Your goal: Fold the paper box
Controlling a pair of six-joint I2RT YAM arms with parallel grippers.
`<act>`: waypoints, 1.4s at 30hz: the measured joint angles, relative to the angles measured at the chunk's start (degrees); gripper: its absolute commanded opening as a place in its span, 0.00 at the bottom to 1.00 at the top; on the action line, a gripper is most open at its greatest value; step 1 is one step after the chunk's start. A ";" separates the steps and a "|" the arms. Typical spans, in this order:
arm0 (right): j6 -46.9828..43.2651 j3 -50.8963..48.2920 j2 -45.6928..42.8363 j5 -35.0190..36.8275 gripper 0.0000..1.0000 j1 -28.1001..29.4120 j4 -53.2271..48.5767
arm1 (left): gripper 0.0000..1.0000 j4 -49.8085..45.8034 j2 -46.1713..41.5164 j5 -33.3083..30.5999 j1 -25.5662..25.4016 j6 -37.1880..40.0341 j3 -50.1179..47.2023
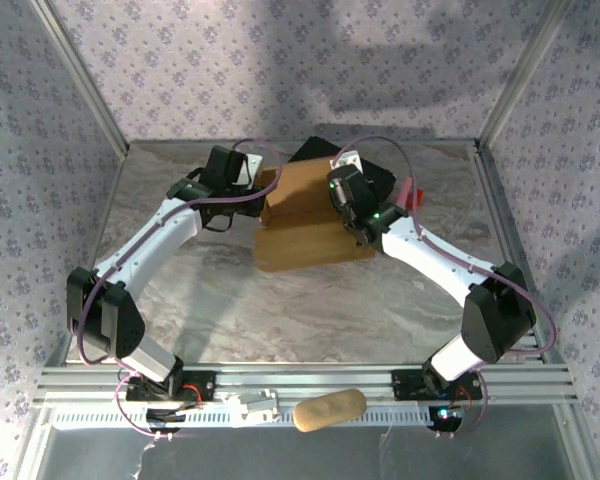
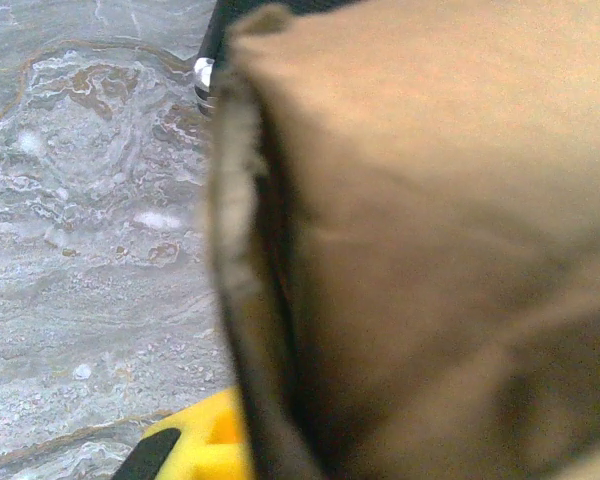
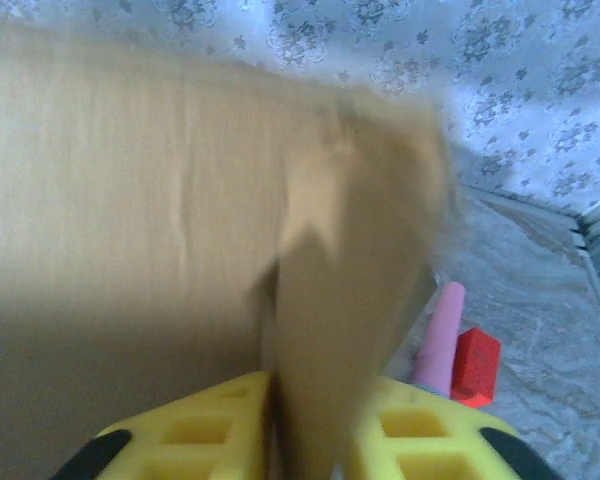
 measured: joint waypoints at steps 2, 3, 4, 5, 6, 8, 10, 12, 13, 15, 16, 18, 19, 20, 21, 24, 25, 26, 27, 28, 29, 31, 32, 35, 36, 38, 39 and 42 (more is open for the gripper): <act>0.11 0.22 0.11 0.26 0.28 -0.11 -0.02 | 0.00 -0.02 0.00 0.00 -0.22 0.04 0.00; 0.11 0.33 0.15 0.26 0.26 -0.24 0.00 | 0.00 -0.07 0.00 0.00 -0.31 0.04 0.00; 0.13 0.52 0.22 0.22 0.18 -0.39 -0.04 | 0.00 -0.09 0.00 0.02 -0.35 0.04 0.00; 0.28 0.68 0.28 0.13 0.10 -0.52 -0.02 | 0.00 -0.04 0.00 0.07 -0.46 0.04 0.00; 0.68 0.85 0.31 -0.04 0.04 -0.63 0.02 | 0.00 -0.04 0.00 0.02 -0.52 0.02 0.00; 1.38 1.22 0.33 -0.50 0.00 -0.72 0.22 | 0.00 -0.24 0.00 0.04 -0.55 0.00 0.00; 1.60 1.75 0.42 -0.63 0.00 -0.74 0.22 | 0.00 -0.20 0.00 0.02 -0.55 -0.02 0.07; 1.64 1.90 0.57 -0.37 0.00 -0.68 0.13 | 0.00 -0.22 0.00 -0.02 -0.55 -0.02 0.24; 1.68 1.92 0.76 0.09 0.00 -0.68 0.04 | 0.00 -0.26 0.00 0.02 -0.55 -0.02 0.35; 2.16 2.27 1.27 1.53 0.00 -0.33 -0.28 | 0.00 -0.26 0.00 0.02 -0.55 -0.02 0.48; 2.60 2.58 1.57 2.38 0.00 -0.07 -0.59 | 0.00 -0.28 0.00 0.02 -0.55 -0.02 0.48; 3.41 2.93 1.86 3.63 0.00 0.44 -1.09 | 0.00 -0.42 0.00 -0.02 -0.55 -0.02 0.52; 3.89 2.99 1.86 4.00 0.00 0.63 -1.55 | 0.00 -0.42 0.00 -0.07 -0.55 -0.04 0.52; 4.44 3.21 1.86 4.31 0.00 0.79 -2.16 | 0.00 -0.44 0.00 -0.17 -0.57 -0.04 0.52; 4.96 3.41 1.86 4.42 0.00 0.90 -2.80 | 0.00 -0.44 0.00 -0.28 -0.59 -0.04 0.52; 6.93 4.20 1.84 4.57 0.00 1.38 -5.14 | 0.00 -0.42 0.02 -1.20 -0.83 -0.11 0.52; 7.78 4.61 1.84 4.50 0.00 1.55 -6.32 | 0.03 -0.31 0.15 -1.75 -0.94 -0.26 0.52; 8.46 4.96 1.84 4.48 0.00 1.70 -7.30 | 0.06 -0.09 0.37 -2.32 -1.09 -0.37 0.50; 9.46 5.42 1.86 4.42 0.00 1.88 -8.50 | 0.06 0.48 0.68 -3.08 -1.29 -0.48 0.28; 10.27 5.62 1.90 4.28 0.00 2.10 -9.38 | 0.06 1.18 1.07 -3.98 -1.49 -0.76 -0.11; 11.02 5.66 1.92 4.26 0.00 2.32 -10.16 | 0.06 2.03 1.33 -4.59 -1.75 -0.96 -0.72; 13.09 5.46 2.47 4.33 0.00 2.95 -11.61 | 0.03 4.33 1.95 -6.80 -2.54 -1.42 -2.91; 14.01 5.07 2.78 4.37 0.00 3.28 -11.89 | 0.02 5.42 2.21 -7.91 -2.93 -1.66 -4.15; 17.49 2.54 4.20 4.57 0.00 4.33 -12.37 | 0.01 9.51 3.34 -11.41 -4.09 -2.54 -8.55; 18.69 1.40 4.79 4.55 0.00 4.63 -12.20 | 0.02 11.15 3.89 -12.24 -4.39 -2.95 -10.21; 20.50 -0.35 6.12 4.48 0.00 5.14 -11.63 | 0.01 14.03 5.01 -13.29 -4.68 -3.54 -13.14; 21.24 -1.22 6.75 4.42 0.00 5.35 -11.15 | 0.02 15.50 5.60 -13.46 -4.74 -3.80 -14.62; 22.60 -3.34 7.89 4.04 0.00 5.79 -9.29 | 0.05 18.88 6.80 -13.49 -4.72 -4.39 -17.57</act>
